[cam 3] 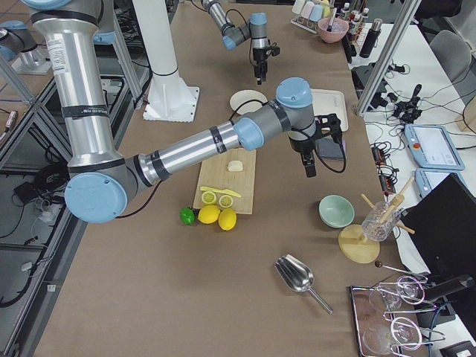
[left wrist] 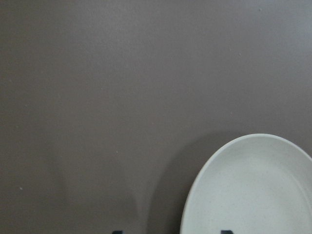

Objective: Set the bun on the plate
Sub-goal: 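Release the plate and withdraw the left arm while the right arm reaches toward the bun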

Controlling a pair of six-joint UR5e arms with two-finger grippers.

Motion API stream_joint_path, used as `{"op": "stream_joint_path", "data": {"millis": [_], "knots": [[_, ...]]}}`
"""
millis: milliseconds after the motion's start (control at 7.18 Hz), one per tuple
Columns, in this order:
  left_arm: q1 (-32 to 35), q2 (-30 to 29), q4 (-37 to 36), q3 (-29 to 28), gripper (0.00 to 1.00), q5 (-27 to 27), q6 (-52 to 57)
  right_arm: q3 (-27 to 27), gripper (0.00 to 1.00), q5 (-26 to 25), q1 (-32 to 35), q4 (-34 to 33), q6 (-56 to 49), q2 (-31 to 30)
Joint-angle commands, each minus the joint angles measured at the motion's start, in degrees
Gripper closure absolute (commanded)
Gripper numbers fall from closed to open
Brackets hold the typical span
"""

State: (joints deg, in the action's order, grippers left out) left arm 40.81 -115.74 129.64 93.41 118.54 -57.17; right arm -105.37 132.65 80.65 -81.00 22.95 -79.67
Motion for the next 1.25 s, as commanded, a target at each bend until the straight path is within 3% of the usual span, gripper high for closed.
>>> {"op": "stream_joint_path", "data": {"millis": [0, 139, 418, 697, 1115], "knots": [[14.58, 5.77, -0.09, 2.91, 0.03, 12.44, 4.57, 0.6, 0.0, 1.03, -7.48, -0.39, 3.3, 3.19], [20.13, 9.35, -0.35, 2.13, 0.03, 15.55, 12.97, 0.0, 0.0, 0.77, -12.32, -0.04, 9.16, 3.56], [26.67, 9.31, -0.44, -4.61, 0.03, 15.59, 24.26, -1.67, 0.0, 0.51, -19.53, 0.31, 16.59, 1.82], [30.1, 9.39, -0.18, -5.61, 0.03, 15.41, 25.27, -2.56, 0.0, 0.24, -25.26, 0.49, 16.87, -0.91], [30.38, 9.74, -0.18, -6.57, 0.03, 12.51, 27.46, -2.73, 0.0, -4.75, -33.25, 0.58, 16.87, -6.18]]}}
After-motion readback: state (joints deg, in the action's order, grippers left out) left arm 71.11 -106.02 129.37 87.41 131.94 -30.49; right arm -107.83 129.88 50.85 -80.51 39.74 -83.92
